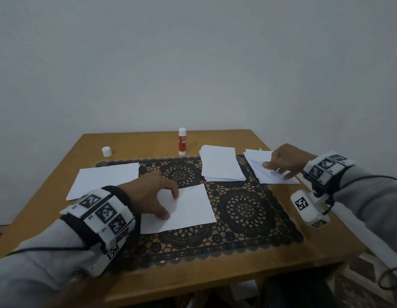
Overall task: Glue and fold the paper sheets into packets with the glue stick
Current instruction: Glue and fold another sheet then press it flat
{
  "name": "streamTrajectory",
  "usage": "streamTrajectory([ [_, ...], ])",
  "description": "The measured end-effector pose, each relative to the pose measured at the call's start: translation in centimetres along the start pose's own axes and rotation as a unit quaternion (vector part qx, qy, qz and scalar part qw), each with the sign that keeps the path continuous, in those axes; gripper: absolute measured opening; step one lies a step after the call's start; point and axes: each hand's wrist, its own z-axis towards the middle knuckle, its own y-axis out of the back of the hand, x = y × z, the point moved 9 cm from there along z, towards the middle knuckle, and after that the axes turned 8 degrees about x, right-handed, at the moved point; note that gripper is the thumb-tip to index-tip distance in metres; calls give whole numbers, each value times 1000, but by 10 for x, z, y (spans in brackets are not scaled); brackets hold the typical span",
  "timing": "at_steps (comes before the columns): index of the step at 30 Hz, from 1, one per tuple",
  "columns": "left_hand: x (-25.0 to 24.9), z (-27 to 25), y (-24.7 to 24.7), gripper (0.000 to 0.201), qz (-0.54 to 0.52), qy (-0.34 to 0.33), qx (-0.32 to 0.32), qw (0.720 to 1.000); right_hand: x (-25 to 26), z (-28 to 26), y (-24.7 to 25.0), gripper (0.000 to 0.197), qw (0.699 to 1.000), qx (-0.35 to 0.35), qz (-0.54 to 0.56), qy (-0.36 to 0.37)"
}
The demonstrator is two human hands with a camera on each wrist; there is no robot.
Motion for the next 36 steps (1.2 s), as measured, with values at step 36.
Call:
streamTrajectory([
  [36, 4, -36, 50, 38, -260, -90, -218, 936, 137, -114, -8, 14, 918, 17, 233, 322],
])
